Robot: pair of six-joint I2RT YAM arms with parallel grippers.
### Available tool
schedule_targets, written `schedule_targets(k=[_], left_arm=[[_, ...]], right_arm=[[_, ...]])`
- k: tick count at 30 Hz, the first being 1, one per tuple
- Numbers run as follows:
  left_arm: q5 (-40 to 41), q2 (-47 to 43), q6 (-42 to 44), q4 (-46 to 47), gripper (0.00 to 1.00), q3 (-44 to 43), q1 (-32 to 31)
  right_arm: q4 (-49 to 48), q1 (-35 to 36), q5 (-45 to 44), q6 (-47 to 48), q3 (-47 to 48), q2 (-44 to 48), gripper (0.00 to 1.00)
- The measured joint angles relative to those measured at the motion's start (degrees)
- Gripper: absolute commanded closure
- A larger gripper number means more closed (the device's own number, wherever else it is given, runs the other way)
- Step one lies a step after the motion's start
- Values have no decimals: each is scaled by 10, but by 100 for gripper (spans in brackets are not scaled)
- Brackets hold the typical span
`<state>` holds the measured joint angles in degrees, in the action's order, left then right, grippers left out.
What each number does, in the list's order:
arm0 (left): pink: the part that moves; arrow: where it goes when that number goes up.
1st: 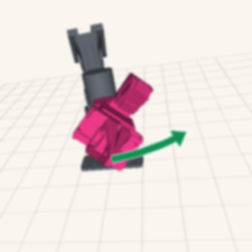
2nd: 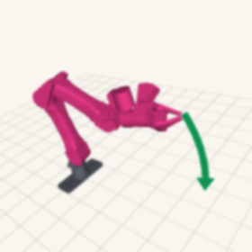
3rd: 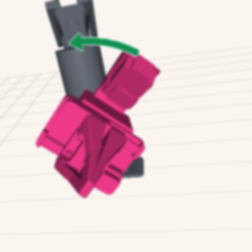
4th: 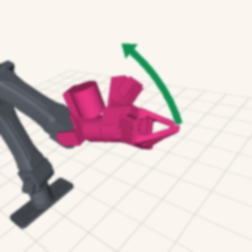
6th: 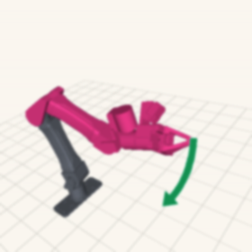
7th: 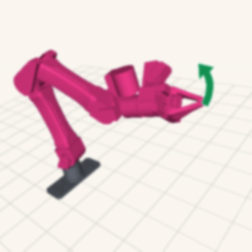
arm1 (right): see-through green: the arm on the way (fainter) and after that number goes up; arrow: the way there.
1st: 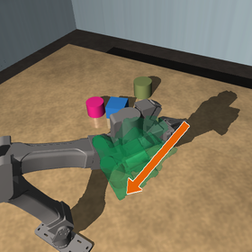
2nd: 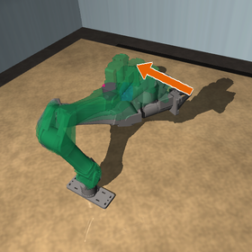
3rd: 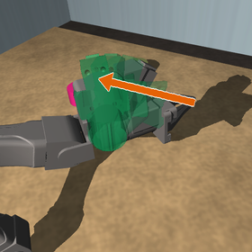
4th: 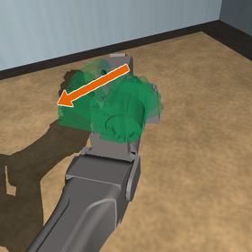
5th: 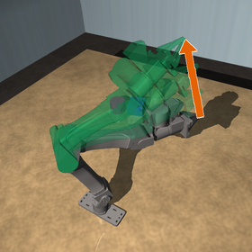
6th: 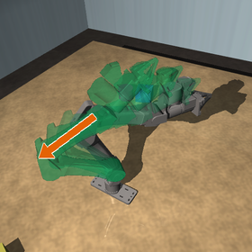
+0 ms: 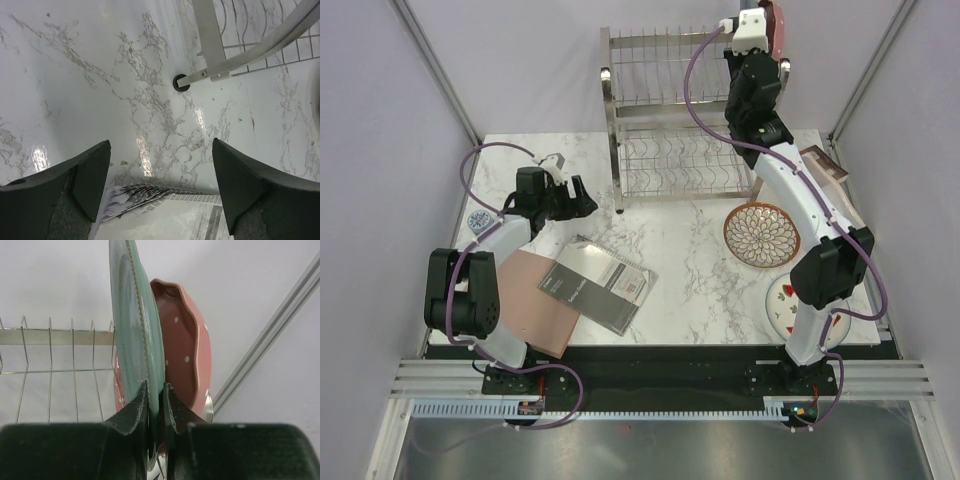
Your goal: Load the plates into the dish rack
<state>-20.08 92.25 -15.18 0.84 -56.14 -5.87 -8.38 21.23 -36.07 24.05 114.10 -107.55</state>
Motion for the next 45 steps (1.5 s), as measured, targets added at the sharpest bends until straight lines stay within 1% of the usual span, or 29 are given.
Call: schedule_targets(k=[7,14,21,25,33,38,45], left_arm=[[-11,0,-9,10,11,11,0],[-26,2,-26,22,11,11,0],[-31,50,-37,37,11,-17,-17],[-32,68,-37,41,12,-38,-25],[-33,70,-37,44,12,-43,-25],[-37,70,-41,45,12,-43,-25],[-43,85,-52,65,12,-43,-25]], right_arm=[[-2,2,7,3,-10,12,100],[-43,10,-8,46,-20,14,100],[-112,28,-40,100,-19,14,100],[-119,31,-48,103,-17,14,100],[-96,30,-45,76,-21,15,100],[-52,27,-20,61,-23,21,100],[15,26,6,30,-23,57,100]])
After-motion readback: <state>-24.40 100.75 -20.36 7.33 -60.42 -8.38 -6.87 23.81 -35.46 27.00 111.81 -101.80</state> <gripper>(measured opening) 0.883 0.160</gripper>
